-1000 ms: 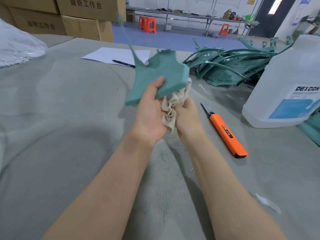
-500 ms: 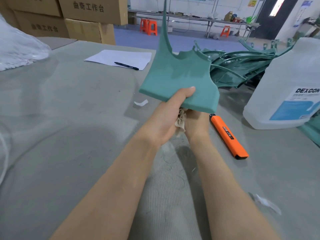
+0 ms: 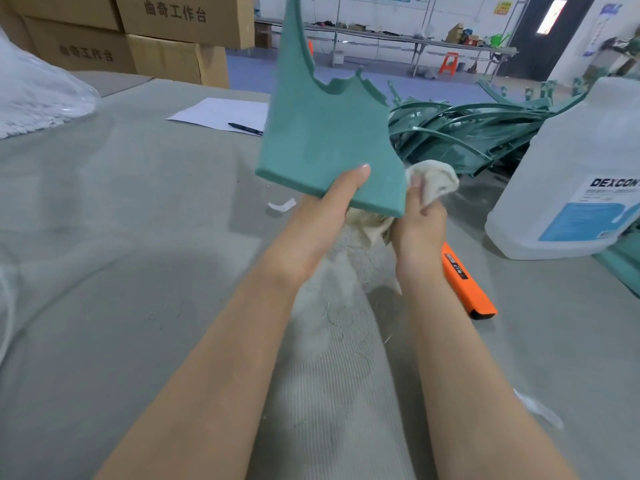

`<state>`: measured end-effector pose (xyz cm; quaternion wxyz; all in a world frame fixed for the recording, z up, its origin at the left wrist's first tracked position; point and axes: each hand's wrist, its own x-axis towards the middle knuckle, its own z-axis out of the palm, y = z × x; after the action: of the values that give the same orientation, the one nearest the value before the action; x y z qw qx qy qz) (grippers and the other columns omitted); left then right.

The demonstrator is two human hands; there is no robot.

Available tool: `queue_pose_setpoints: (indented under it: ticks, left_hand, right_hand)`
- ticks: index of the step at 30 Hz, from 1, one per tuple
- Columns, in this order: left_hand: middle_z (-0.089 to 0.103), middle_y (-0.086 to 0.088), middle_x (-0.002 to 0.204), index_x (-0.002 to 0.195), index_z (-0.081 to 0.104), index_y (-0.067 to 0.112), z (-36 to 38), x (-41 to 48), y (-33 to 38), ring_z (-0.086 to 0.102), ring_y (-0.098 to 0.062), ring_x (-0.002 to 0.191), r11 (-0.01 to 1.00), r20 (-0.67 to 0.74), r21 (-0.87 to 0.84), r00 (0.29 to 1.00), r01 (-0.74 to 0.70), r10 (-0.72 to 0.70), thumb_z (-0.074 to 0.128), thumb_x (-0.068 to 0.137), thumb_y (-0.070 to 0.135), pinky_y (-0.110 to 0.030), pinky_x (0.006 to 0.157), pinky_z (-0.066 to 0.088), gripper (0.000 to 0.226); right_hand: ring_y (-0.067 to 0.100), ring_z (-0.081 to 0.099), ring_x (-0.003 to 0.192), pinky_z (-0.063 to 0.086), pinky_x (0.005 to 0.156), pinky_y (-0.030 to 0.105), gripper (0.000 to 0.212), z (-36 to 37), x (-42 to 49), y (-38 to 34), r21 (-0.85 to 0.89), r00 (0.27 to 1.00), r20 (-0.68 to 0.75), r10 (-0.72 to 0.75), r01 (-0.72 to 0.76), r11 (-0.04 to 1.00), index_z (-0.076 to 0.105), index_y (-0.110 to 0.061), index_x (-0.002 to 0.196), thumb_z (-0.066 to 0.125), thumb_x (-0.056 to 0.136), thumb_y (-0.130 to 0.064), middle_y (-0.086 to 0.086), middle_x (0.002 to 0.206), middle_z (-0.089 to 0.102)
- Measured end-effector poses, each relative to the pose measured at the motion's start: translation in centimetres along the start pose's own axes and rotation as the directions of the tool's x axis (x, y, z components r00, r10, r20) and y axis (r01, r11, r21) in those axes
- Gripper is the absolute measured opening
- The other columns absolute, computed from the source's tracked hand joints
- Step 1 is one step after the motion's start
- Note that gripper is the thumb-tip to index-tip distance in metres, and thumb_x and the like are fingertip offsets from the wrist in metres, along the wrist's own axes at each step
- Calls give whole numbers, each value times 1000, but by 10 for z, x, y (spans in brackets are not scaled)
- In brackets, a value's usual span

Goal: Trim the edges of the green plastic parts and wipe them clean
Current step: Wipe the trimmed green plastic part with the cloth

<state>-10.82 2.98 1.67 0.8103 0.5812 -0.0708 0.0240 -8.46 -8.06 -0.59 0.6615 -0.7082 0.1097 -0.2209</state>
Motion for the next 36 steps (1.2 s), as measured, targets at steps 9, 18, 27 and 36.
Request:
queue_pose_setpoints:
  ticks: [9,18,27,36]
  left_hand:
    - [58,28,84,84,54,39,4,-2,-7,54,23,69,970,-109,208,983,-125,149,51,97,23,2,60,40,21]
    - [67,29,89,91,64,36,4,-9,-3,60,10,92,957,300,290,948,12,-102,64,86,41,-16,91,43,6]
    - [73,-7,107,109,70,12,-23,-1,16,71,-19,96,945,129,-289,984,156,-123,61,86,34,-31,78,58,33]
    - [72,-4,104,119,62,10,-20,8,10,70,-18,95,979,-149,-202,988,3,-34,49,100,18,-33,83,58,24]
  right_hand:
    - [32,65,105,53,89,48,19,2,-19,-23,241,849,513,-128,1,971,55,-24,112,43,103,-11,5,109,68]
    - [9,48,45,36,46,22,31,-15,-2,-17,68,986,66,-151,147,987,62,-27,75,46,102,-26,-11,53,54]
    - [7,38,51,31,53,26,43,-22,8,-8,-174,992,60,-115,124,977,47,-21,55,59,92,-38,-11,49,46]
    - [24,58,97,39,80,30,35,-14,-12,-24,-201,917,-126,-379,350,915,55,-27,93,31,98,-51,-3,93,61]
